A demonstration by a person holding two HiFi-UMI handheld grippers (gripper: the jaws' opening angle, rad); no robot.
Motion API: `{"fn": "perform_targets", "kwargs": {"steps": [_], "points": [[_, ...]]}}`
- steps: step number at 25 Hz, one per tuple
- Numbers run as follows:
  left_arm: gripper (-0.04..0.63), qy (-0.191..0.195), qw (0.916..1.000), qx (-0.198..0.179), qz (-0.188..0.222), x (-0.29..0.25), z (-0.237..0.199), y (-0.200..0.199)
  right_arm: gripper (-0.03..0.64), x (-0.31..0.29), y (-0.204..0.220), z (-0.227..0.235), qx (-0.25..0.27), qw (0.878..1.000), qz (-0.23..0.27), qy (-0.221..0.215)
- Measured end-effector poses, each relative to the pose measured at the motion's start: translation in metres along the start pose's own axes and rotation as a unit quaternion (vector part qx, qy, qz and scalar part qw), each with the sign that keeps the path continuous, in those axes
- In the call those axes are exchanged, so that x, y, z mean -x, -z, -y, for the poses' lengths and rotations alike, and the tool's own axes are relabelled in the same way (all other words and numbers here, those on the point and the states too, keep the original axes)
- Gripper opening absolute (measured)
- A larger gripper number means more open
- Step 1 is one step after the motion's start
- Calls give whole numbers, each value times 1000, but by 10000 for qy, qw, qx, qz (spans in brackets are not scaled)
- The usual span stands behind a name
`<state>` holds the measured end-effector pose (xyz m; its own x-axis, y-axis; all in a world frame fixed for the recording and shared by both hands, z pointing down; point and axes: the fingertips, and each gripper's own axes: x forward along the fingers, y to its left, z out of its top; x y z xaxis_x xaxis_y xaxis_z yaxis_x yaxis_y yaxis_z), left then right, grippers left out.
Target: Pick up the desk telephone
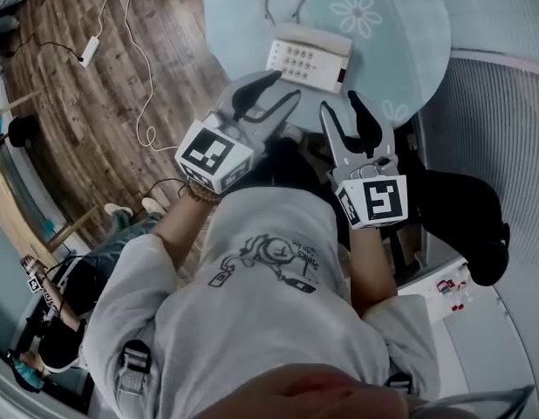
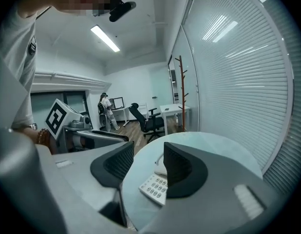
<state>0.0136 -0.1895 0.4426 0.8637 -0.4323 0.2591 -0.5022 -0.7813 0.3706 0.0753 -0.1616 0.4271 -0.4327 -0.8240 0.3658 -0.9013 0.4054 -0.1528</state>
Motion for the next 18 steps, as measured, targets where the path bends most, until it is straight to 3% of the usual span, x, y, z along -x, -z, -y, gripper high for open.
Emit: {"fn": "perform_targets", "kwargs": {"steps": [6, 11, 18], "points": [[206, -223, 9986, 246, -417, -41, -54, 61, 275, -46, 67, 46, -318, 9984, -440, 138], [255, -465, 9957, 360, -718, -73, -104, 113, 309, -79, 119, 81, -518, 9955, -759, 227], [327, -384, 9860, 915, -1339, -113, -146, 187, 382, -113, 182, 117, -935, 9879, -1172, 390]]}}
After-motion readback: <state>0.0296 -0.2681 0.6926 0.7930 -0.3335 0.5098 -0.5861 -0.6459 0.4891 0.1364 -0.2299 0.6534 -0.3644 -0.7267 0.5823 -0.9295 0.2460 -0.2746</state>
